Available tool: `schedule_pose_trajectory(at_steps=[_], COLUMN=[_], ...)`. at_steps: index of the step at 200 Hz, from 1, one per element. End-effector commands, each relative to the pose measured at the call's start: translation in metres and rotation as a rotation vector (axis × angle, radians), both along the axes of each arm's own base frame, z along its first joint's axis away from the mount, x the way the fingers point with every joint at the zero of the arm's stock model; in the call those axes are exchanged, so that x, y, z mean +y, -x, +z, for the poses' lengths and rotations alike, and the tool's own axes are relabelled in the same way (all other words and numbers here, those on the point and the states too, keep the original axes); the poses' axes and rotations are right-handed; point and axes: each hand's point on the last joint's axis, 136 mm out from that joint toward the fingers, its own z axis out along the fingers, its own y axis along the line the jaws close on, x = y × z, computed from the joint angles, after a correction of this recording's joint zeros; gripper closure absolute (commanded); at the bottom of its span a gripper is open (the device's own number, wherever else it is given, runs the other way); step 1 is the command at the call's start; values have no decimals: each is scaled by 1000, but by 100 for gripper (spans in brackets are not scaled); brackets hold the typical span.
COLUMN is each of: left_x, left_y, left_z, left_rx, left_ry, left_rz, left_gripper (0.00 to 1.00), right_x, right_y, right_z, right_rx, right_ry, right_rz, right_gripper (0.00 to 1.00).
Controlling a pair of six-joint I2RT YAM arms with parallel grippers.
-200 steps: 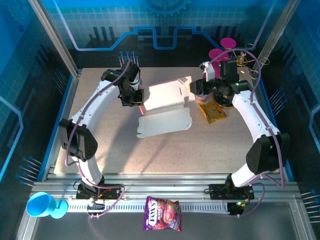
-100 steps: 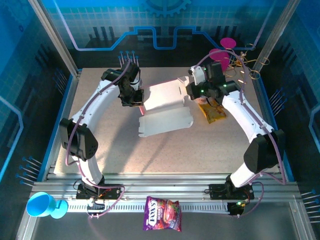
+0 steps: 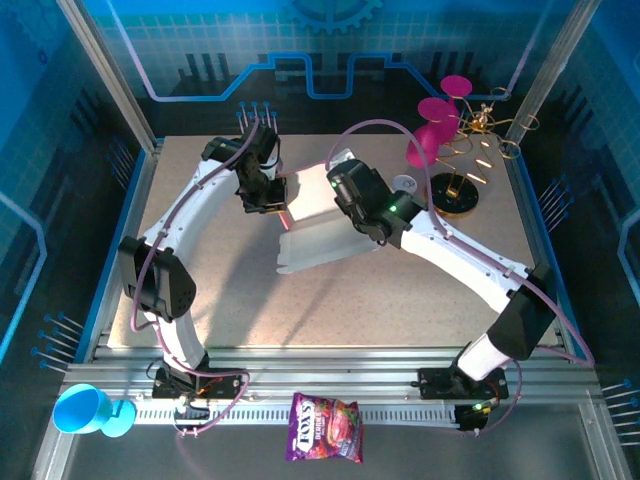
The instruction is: Fold the paper box
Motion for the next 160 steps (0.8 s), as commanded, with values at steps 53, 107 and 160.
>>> schedule_pose_trajectory(at_steps=[53, 107, 160], left_x=[-14, -34, -37], left_y=[-11, -17, -17], left_z=[-2, -8, -5], left_rx=[-45, -52, -55], left_ry=[56, 117, 203], left_rz=[-129, -298, -342], left_gripper=[100, 100, 100], right_x=[29, -41, -76], right_y=[73, 57, 33], right_z=[77, 117, 61], right_rx=[395, 361, 407], right_ry=[-715, -1172, -1299], right_rz=[675, 674, 553], right_gripper=[30, 40, 59])
